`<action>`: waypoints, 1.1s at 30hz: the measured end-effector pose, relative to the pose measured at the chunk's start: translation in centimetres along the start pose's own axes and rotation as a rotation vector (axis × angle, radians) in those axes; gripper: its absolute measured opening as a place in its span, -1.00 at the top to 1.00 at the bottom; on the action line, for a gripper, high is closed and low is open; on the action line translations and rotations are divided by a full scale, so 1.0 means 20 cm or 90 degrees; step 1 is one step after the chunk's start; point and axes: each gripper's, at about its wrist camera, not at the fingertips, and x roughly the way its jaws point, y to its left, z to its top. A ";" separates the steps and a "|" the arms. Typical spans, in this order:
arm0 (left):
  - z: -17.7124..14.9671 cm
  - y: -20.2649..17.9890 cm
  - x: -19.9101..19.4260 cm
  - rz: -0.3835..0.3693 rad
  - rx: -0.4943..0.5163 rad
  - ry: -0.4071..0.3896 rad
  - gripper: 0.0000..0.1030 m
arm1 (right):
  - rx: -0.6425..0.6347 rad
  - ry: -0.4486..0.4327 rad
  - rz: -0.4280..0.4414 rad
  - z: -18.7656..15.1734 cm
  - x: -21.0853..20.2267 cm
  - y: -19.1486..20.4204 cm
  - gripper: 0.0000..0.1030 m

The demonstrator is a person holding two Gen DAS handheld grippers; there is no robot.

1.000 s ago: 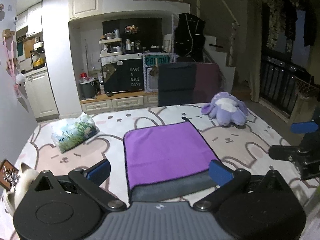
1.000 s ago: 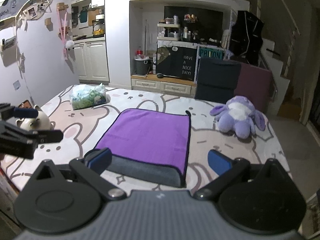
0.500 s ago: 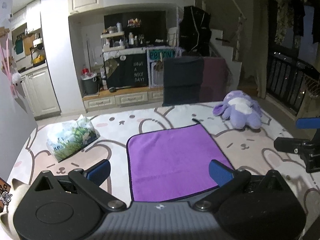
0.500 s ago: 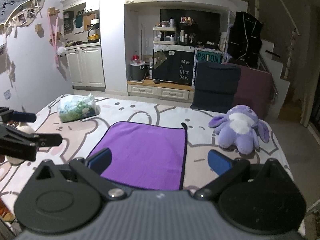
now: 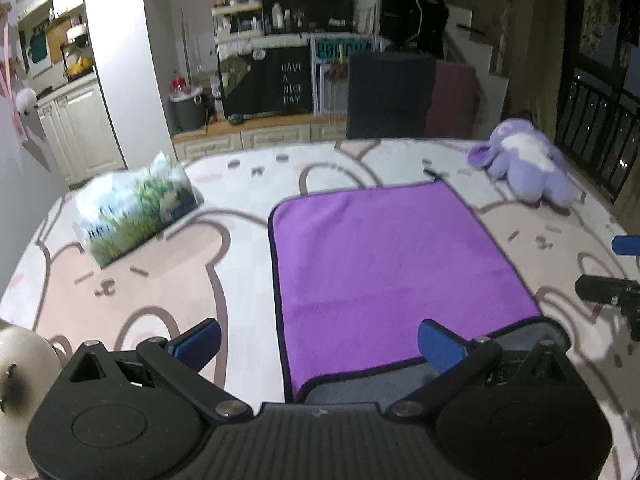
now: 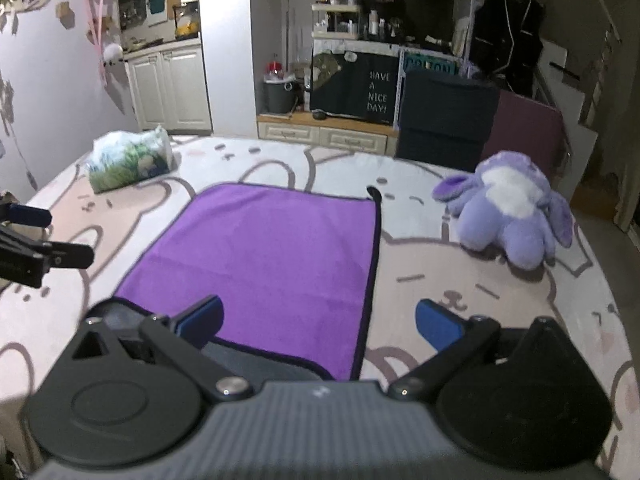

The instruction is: Fold towel

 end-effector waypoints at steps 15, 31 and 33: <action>-0.16 0.10 0.25 -0.128 -0.010 0.066 -1.00 | 0.028 0.045 0.042 -0.14 0.29 -0.12 -0.99; -0.21 0.16 0.32 -0.212 -0.021 0.124 -0.66 | 0.010 0.119 0.169 -0.22 0.39 -0.17 -0.08; -0.21 0.16 0.33 -0.214 -0.026 0.130 -0.51 | 0.009 0.128 0.169 -0.22 0.39 -0.17 0.19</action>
